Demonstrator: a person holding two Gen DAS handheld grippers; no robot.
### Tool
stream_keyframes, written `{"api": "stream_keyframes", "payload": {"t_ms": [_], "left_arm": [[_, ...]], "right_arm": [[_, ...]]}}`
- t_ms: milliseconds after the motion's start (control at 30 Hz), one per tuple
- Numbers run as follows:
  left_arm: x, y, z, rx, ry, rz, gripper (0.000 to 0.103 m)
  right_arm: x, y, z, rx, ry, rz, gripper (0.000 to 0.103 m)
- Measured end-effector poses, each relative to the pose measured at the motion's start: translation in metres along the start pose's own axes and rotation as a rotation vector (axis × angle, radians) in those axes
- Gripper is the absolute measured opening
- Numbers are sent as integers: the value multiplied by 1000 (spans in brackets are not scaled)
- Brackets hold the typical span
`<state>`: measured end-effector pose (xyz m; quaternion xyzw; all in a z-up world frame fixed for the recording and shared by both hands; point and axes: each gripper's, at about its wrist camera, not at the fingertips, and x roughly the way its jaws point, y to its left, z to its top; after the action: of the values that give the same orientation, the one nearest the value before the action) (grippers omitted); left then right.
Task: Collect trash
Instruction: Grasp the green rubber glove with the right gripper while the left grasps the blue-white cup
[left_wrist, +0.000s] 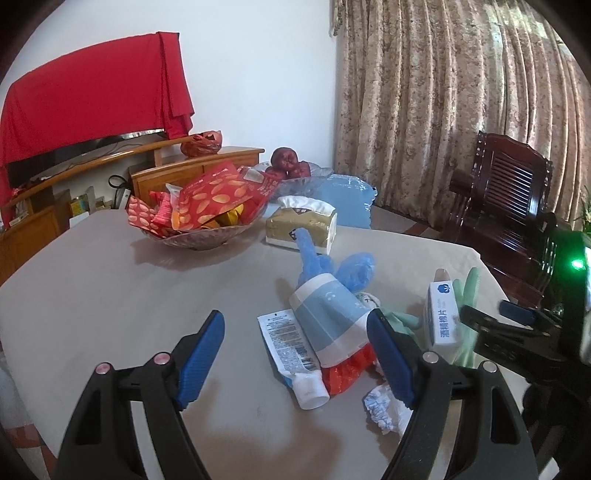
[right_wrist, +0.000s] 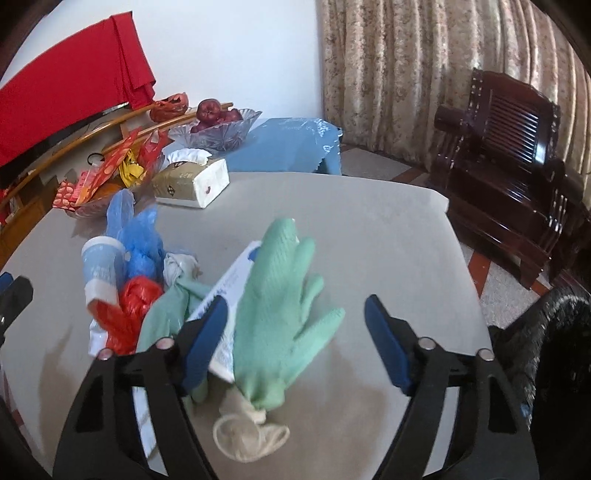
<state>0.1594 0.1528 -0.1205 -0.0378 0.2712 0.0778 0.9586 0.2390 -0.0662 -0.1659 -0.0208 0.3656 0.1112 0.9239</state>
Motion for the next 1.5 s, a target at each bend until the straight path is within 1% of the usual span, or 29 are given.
{"api": "stream_keyframes", "payload": {"t_ms": [33,100,133,167,200,267,333,467,533,633,700,800,867,933,967,1033,1067,1167,1300,1400,1500], "left_arm": [[0,-1,1,2,-2,-2,78],[0,-3,2,7,-4,-4,78],[0,-3,2,8,-4,-5,78],[1,-4,3,8,-2,-7,78],[3,-4,3,8,0,-9,78],[5,-7,3,7,5,-15,78],[8,-11,3,1,13,-27,78],[19,-23,5,9,18,-34,78],[31,-29,5,11,35,-36,78],[52,-36,6,15,56,-7,78],[67,-38,5,4,87,5,78],[81,-41,4,-4,111,19,78],[85,-41,3,2,114,19,69],[88,-40,2,3,132,9,50],[88,-40,1,-1,137,3,45],[84,-36,0,-14,142,-1,29],[79,-31,1,-31,134,-12,25],[65,-19,3,-77,116,-31,21],[43,-9,6,-84,82,-36,19],[23,-4,8,-78,58,-39,19],[2,-7,9,-40,36,-51,19]], "right_arm": [[3,0,2,5,3,18,56],[7,1,3,1,25,63,24],[6,1,3,-2,24,83,20],[4,0,3,-5,24,99,11],[1,0,3,-4,25,118,5],[-6,-5,3,10,22,143,4],[-15,-9,3,19,7,147,3],[-25,-19,1,33,0,133,3],[-25,-23,1,39,5,124,3],[-26,-27,-1,51,3,119,3],[-27,-29,-2,50,4,113,3],[-29,-31,-3,50,3,107,3],[-30,-31,-4,53,4,111,3],[-31,-31,-5,49,3,112,3],[-33,-30,-5,46,3,113,3],[-37,-27,-5,37,-3,117,3],[-39,-26,-5,33,-5,118,3],[-48,-24,-4,27,-22,128,3],[-62,-21,-1,20,-42,142,3],[-74,-20,0,17,-57,151,3],[-88,-19,1,10,-69,155,3]]}}
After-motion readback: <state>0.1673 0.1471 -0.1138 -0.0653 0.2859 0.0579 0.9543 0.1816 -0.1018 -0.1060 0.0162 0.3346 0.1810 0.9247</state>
